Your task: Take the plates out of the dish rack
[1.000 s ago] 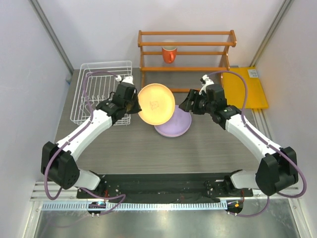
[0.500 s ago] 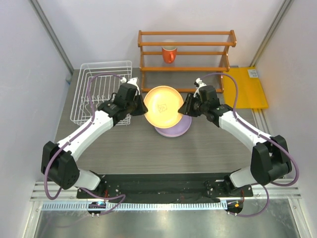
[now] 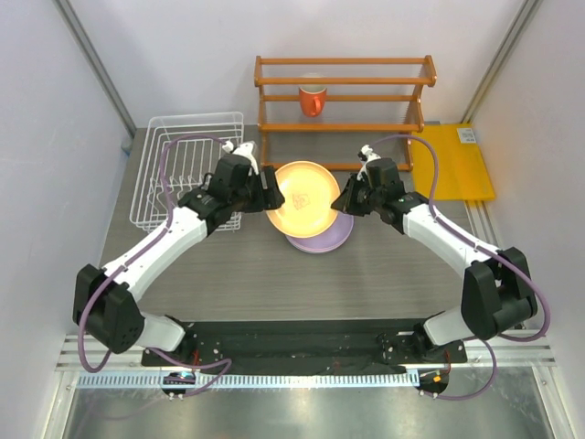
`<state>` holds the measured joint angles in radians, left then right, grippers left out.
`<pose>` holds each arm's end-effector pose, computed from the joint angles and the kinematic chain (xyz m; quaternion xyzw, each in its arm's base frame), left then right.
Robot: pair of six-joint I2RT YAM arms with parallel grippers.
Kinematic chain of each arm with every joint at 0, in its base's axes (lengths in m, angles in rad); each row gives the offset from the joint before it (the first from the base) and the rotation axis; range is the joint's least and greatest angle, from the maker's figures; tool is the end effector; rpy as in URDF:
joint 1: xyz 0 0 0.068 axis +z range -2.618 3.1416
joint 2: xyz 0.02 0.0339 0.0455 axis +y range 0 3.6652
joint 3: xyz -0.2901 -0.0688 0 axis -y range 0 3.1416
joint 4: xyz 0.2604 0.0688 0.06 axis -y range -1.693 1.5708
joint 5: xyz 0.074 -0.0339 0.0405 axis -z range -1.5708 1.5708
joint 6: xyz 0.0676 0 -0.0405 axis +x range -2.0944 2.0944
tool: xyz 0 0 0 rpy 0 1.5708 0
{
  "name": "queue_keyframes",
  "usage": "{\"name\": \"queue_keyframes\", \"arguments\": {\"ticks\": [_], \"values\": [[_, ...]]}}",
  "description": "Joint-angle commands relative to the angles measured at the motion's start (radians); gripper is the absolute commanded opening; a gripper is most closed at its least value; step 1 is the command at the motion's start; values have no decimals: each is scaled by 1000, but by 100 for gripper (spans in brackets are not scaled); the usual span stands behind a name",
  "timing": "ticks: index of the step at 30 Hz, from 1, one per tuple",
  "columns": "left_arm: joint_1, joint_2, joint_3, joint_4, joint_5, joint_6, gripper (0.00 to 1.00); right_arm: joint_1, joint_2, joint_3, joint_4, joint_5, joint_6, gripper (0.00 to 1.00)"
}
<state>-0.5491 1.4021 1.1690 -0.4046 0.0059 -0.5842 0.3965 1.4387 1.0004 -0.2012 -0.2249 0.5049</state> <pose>0.3003 -0.1842 0.3134 -0.0143 0.8930 -0.2437 0.3781 0.3219 0.1511 0.2614 -0.0022 0.8893 0.2846 0.3579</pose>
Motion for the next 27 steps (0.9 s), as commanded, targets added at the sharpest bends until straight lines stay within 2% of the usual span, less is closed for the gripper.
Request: {"name": "queue_keyframes", "arguments": {"ticks": [1,8,13,16,18,21,25,27], "values": [[-5,-66,-3,26,-116,33,78,-18,3,47,-35,71,-8,1],[-5,-156,-51,-3,-374,78,81,-68,38,87,-184,99,-35,1],[-5,-227,-100,4,-529,107,84,-76,75,101,-224,73,-51,1],[-5,-256,-127,12,-581,122,85,-76,92,112,-239,58,-58,2],[-5,-268,-147,21,-593,126,91,-76,97,113,-247,53,-65,4],[-5,-290,-169,35,-592,138,93,-76,112,119,-254,42,-75,6],[-5,-293,-170,36,-595,147,94,-79,126,124,-256,30,-78,16],[-5,-293,-170,32,-603,153,94,-77,132,127,-257,19,-83,18]]}}
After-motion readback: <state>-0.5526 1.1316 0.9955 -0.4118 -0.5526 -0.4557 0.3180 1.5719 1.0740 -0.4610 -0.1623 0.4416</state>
